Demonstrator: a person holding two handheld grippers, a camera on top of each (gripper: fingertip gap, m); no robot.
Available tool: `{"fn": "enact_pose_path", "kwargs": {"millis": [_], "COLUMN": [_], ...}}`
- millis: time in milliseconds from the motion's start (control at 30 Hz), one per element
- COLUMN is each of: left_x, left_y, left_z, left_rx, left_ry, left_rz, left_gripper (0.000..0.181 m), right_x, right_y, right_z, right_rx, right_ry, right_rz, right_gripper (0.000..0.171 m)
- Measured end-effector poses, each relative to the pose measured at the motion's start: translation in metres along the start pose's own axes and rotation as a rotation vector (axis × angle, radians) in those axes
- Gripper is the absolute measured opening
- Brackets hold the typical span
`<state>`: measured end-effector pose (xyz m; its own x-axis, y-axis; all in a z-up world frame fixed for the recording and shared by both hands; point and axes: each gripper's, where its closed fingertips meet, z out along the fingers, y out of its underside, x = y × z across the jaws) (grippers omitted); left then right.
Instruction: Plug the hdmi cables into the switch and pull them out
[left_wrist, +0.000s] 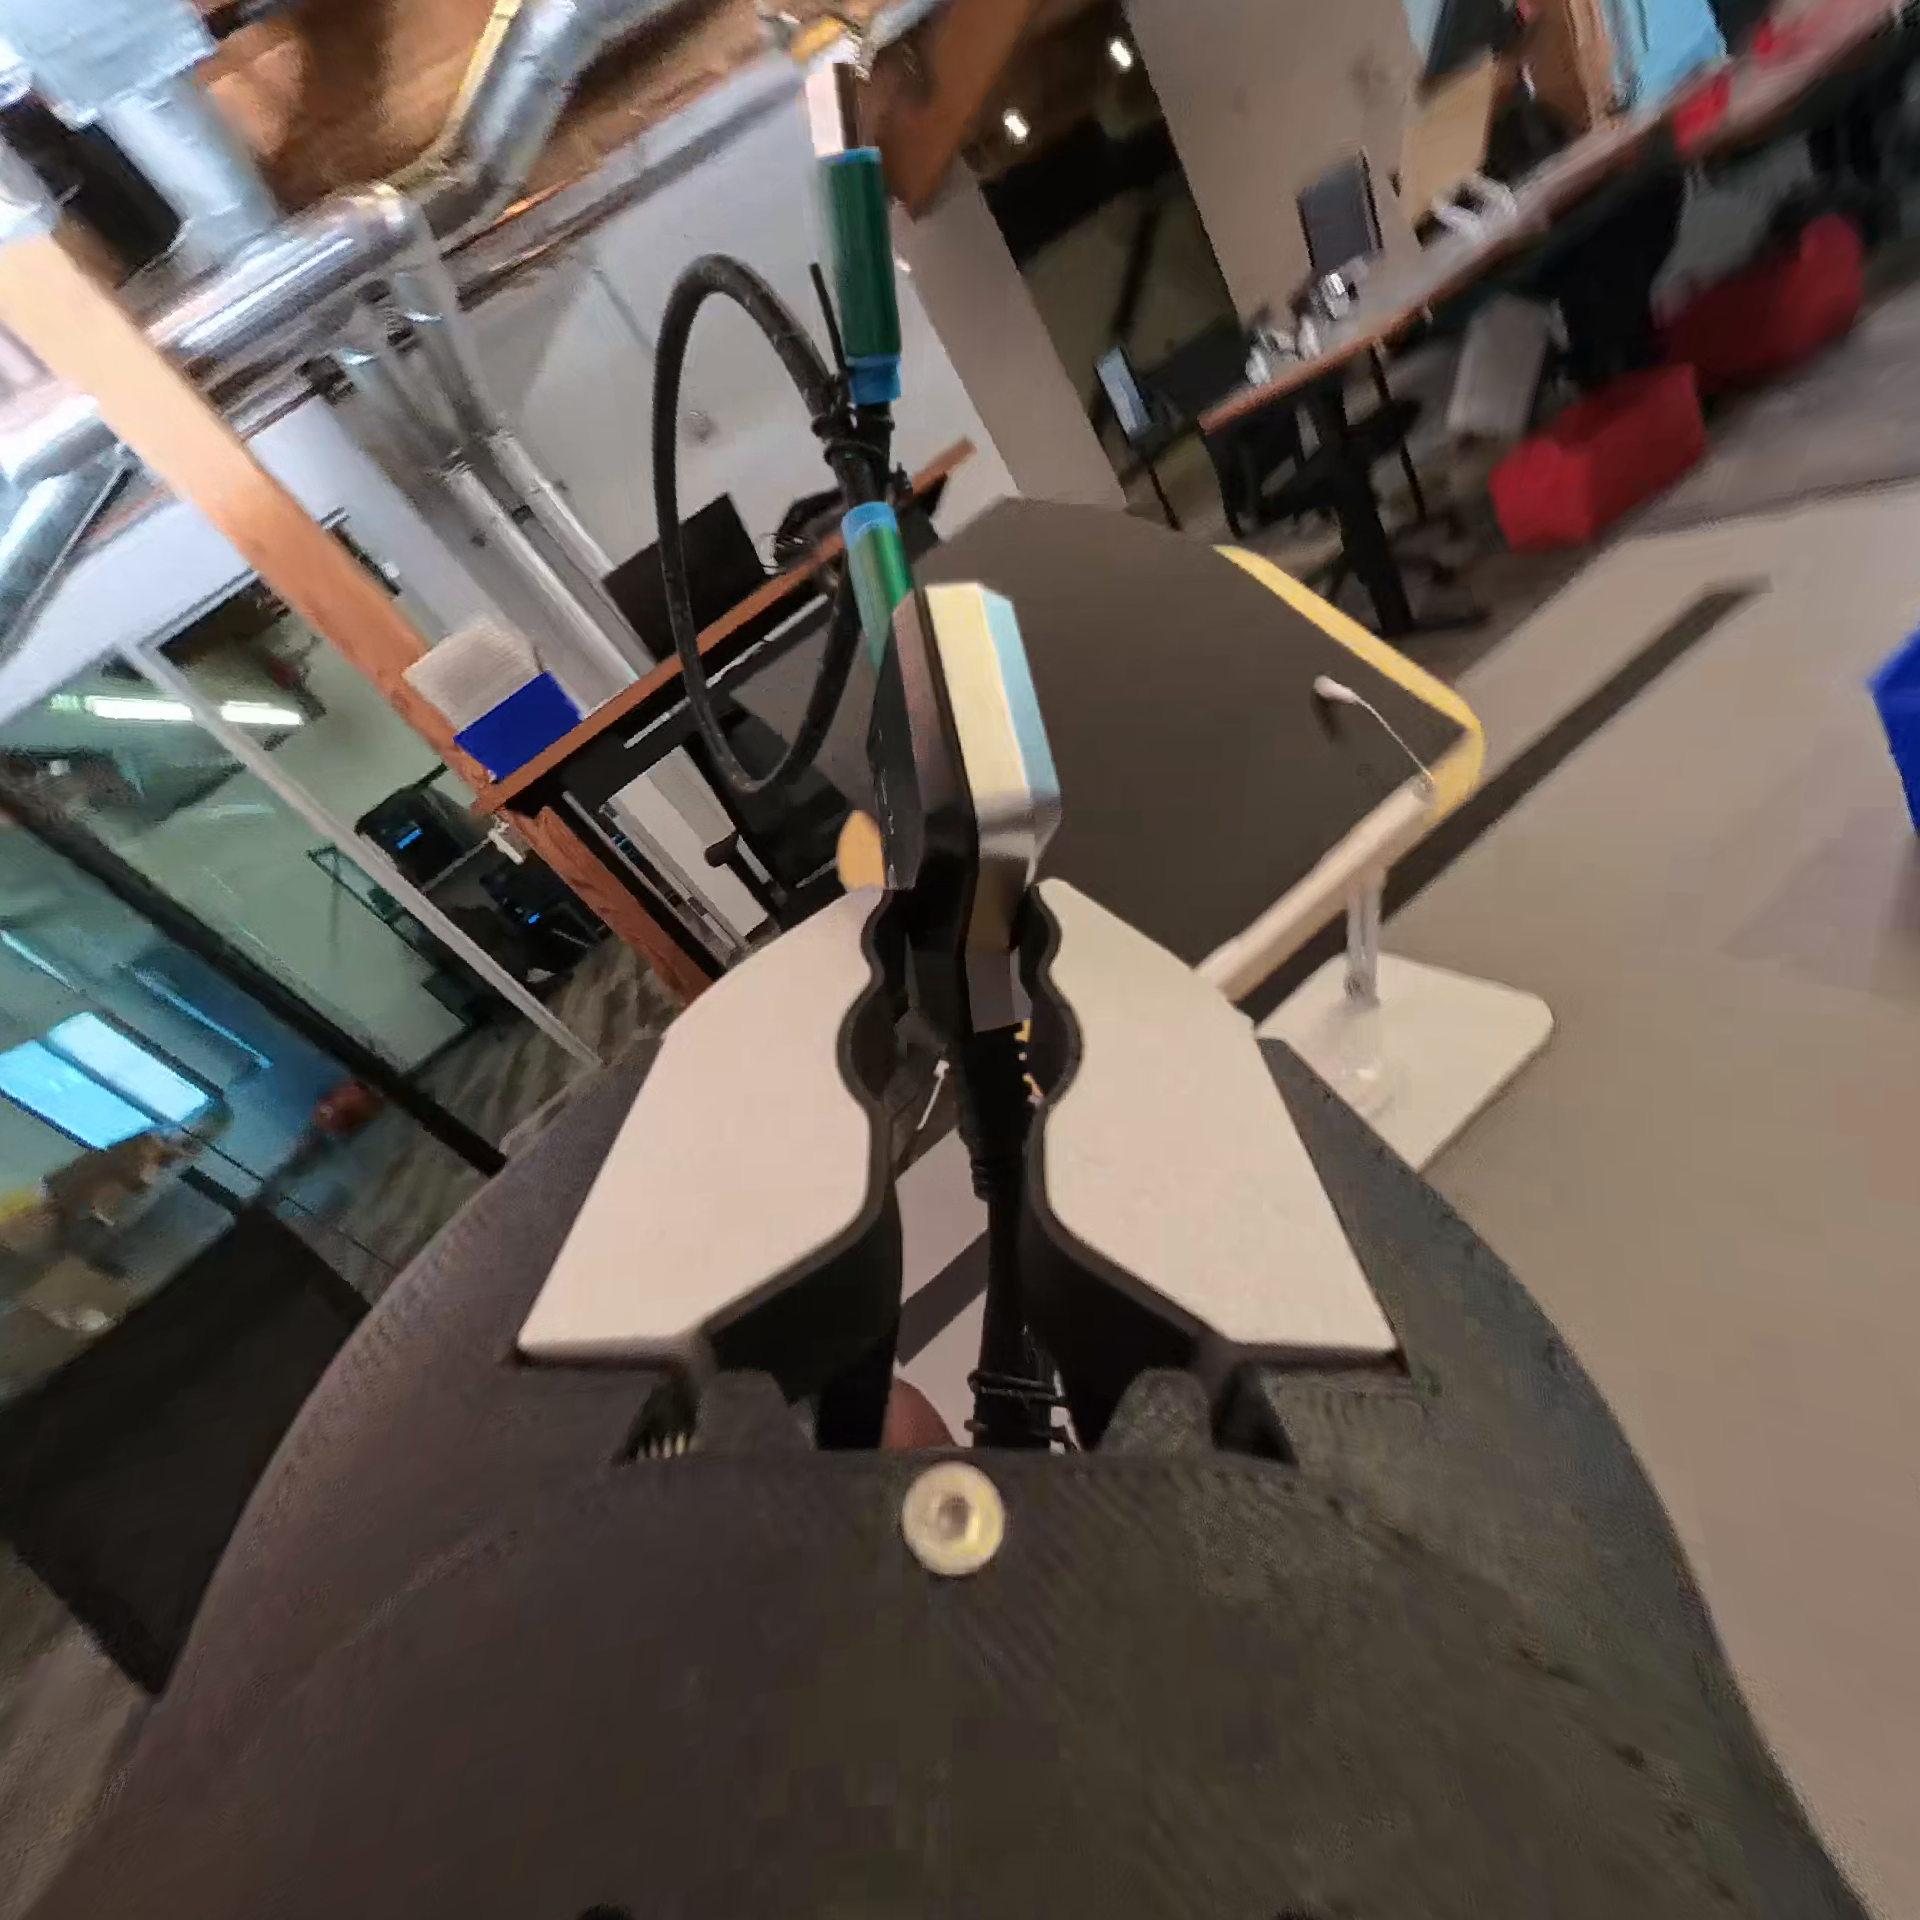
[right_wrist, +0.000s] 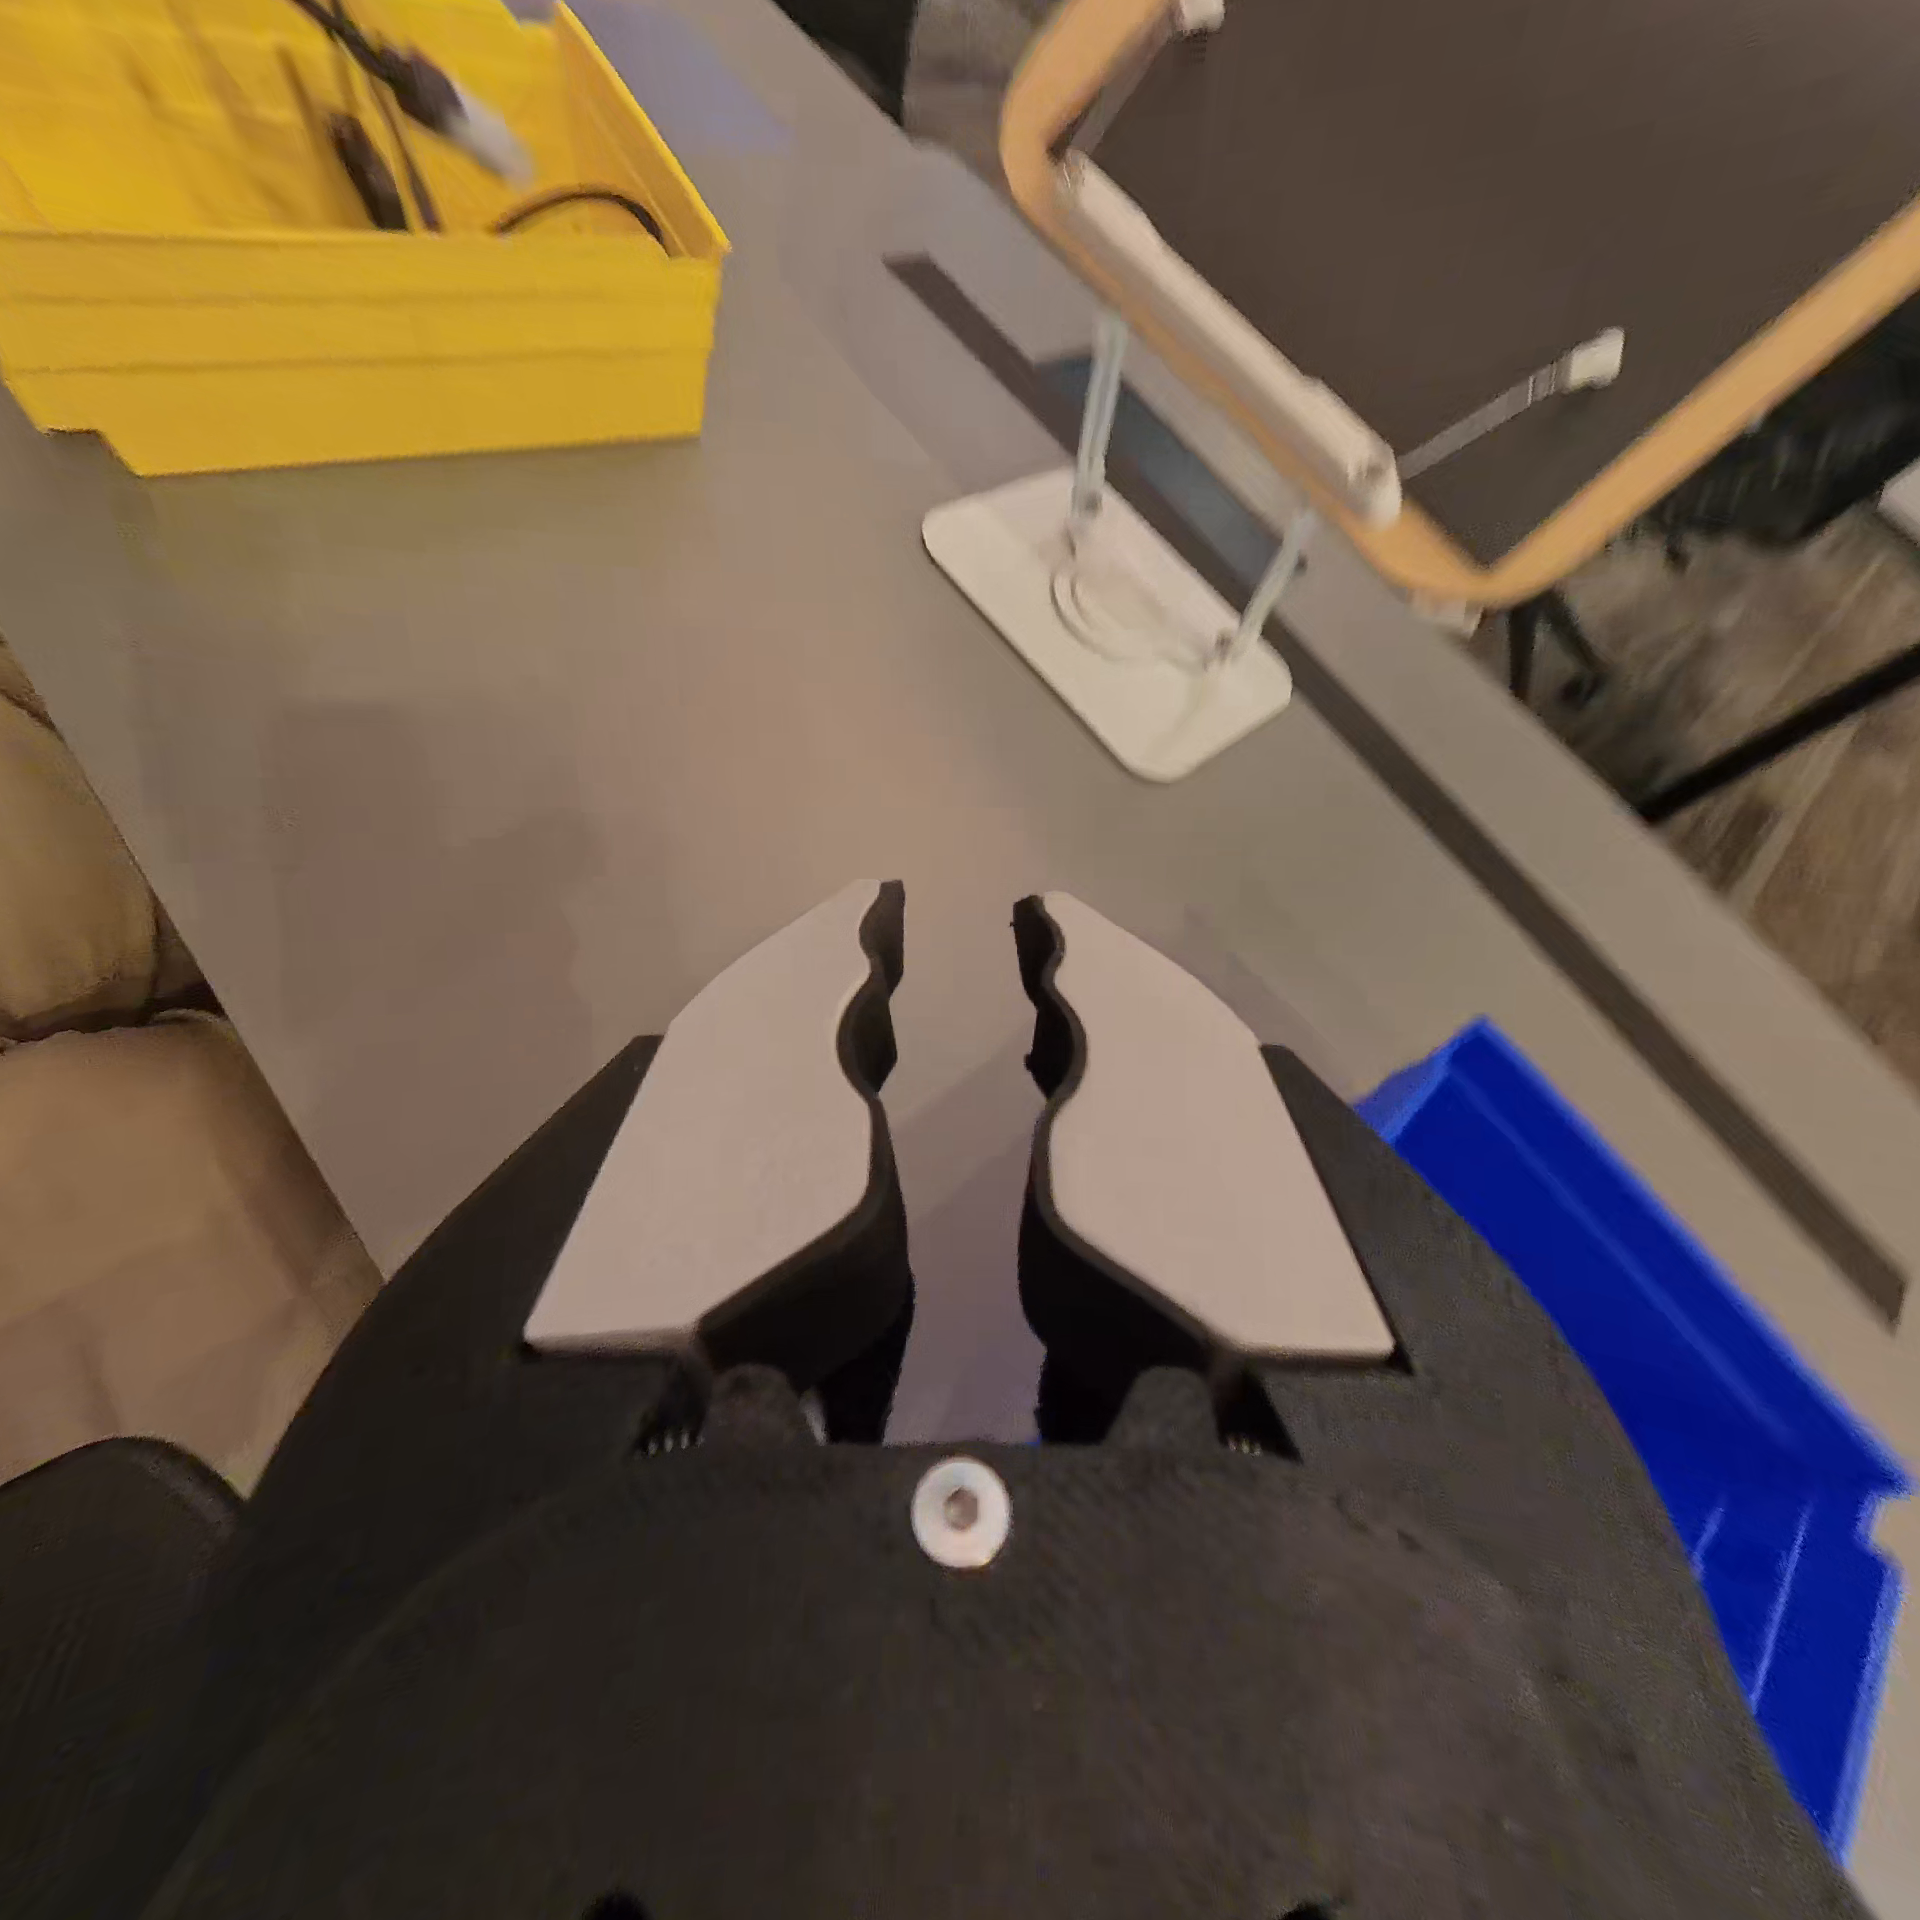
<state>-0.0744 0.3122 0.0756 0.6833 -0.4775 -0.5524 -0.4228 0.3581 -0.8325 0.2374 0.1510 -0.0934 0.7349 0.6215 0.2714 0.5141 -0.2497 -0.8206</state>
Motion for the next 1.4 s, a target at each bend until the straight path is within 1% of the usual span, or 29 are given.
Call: {"fn": "enact_pose_path", "kwargs": {"millis": [67,133,167,233,300,433,500,567,667,767,833,933,967,1033,1167,1300,1400], "left_x": [0.041,0.081,0.100,0.134,0.161,0.211,0.231,0.248,0.268,0.280,0.286,0.294,0.297,0.301,0.306,0.310,0.310], "left_y": [-0.010,-0.019,-0.025,-0.035,-0.040,-0.036,-0.028,-0.021,-0.011,0.001,0.007,0.017,0.020,0.025,0.041,0.055,0.058], "left_z": [0.002,0.006,0.007,0.009,0.011,0.011,0.009,0.006,0.001,-0.004,-0.009,-0.016,-0.018,-0.022,-0.028,-0.033,-0.036], "left_rx": [-0.022,-0.031,-0.032,-0.035,-0.057,-0.081,-0.097,-0.102,-0.117,-0.139,-0.142,-0.155,-0.157,-0.159,-0.202,-0.227,-0.229], "left_ry": [0.056,0.120,0.145,0.194,0.220,0.310,0.341,0.374,0.424,0.450,0.476,0.499,0.506,0.527,0.541,0.569,0.580], "left_rz": [0.077,0.134,0.177,0.264,0.351,0.470,0.533,0.565,0.595,0.645,0.651,0.688,0.689,0.664,0.679,0.641,0.605], "left_gripper": [0.021,0.021,0.021,0.021,0.021,0.021,0.022,0.021,0.021,0.021,0.022,0.022,0.021,0.021,0.021,0.021,0.021], "right_x": [-0.012,-0.025,-0.031,-0.038,-0.042,-0.048,-0.047,-0.044,-0.041,-0.039,-0.042,-0.045,-0.046,-0.050,-0.059,-0.068,-0.071], "right_y": [-0.022,-0.045,-0.055,-0.071,-0.086,-0.101,-0.101,-0.092,-0.076,-0.065,-0.056,-0.046,-0.042,-0.034,-0.021,-0.009,-0.006], "right_z": [-0.003,-0.009,-0.011,-0.015,-0.022,-0.023,-0.014,0.001,0.025,0.041,0.052,0.063,0.067,0.075,0.087,0.095,0.096], "right_rx": [0.080,0.155,0.179,0.203,0.220,0.175,0.141,0.079,0.003,-0.054,-0.073,-0.091,-0.109,-0.131,-0.168,-0.194,-0.199], "right_ry": [-0.011,-0.014,-0.003,0.042,0.138,0.296,0.349,0.375,0.396,0.440,0.411,0.389,0.373,0.334,0.284,0.191,0.158], "right_rz": [-0.099,-0.192,-0.238,-0.352,-0.498,-0.746,-0.824,-0.892,-0.992,-1.064,-1.080,-1.100,-1.097,-1.095,-1.129,-1.131,-1.126], "right_gripper": [0.014,0.015,0.017,0.019,0.018,0.025,0.035,0.034,0.032,0.030,0.027,0.013,0.012,0.011,0.011,0.012,0.012]}}
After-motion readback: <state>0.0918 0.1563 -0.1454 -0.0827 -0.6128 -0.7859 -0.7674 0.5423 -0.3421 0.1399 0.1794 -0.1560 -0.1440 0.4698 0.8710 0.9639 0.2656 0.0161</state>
